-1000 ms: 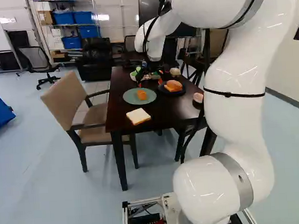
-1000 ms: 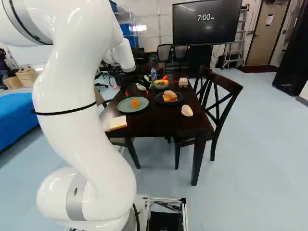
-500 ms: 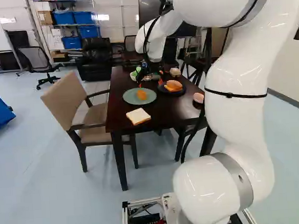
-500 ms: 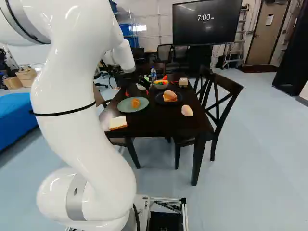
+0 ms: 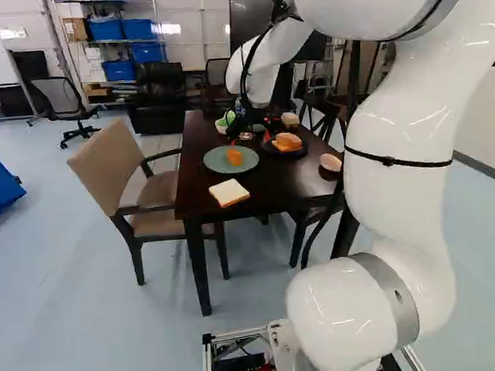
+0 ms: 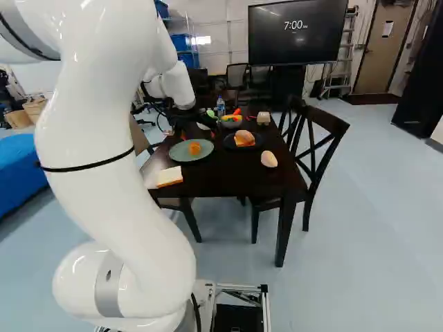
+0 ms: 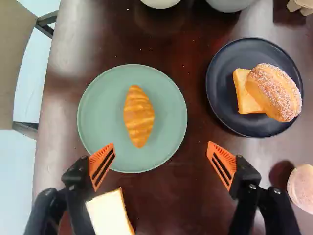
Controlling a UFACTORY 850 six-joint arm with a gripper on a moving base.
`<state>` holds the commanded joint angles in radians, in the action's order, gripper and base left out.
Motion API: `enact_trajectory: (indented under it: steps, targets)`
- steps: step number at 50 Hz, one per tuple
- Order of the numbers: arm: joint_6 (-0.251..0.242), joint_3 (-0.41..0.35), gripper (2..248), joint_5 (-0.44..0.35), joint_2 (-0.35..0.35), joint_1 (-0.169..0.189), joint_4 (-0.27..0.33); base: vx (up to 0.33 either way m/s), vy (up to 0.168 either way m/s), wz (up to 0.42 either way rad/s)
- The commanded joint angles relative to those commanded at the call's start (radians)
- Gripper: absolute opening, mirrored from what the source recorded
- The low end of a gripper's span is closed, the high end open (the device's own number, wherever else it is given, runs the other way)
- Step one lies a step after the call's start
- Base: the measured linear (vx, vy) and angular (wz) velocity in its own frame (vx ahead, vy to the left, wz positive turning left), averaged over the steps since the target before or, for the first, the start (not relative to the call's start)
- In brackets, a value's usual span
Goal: Move the croissant to the empty plate
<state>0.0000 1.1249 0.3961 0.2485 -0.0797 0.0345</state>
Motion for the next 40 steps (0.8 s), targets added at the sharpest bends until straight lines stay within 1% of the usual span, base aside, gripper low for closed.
enact_trajectory:
  steps: [20, 40]
  targets:
    - [0.000, -0.118, 247, -0.145, -0.060, 0.009, -0.004, 0.000, 0.000, 0.000]
    - [0.000, -0.273, 247, -0.334, -0.139, 0.021, -0.009, 0.000, 0.000, 0.000]
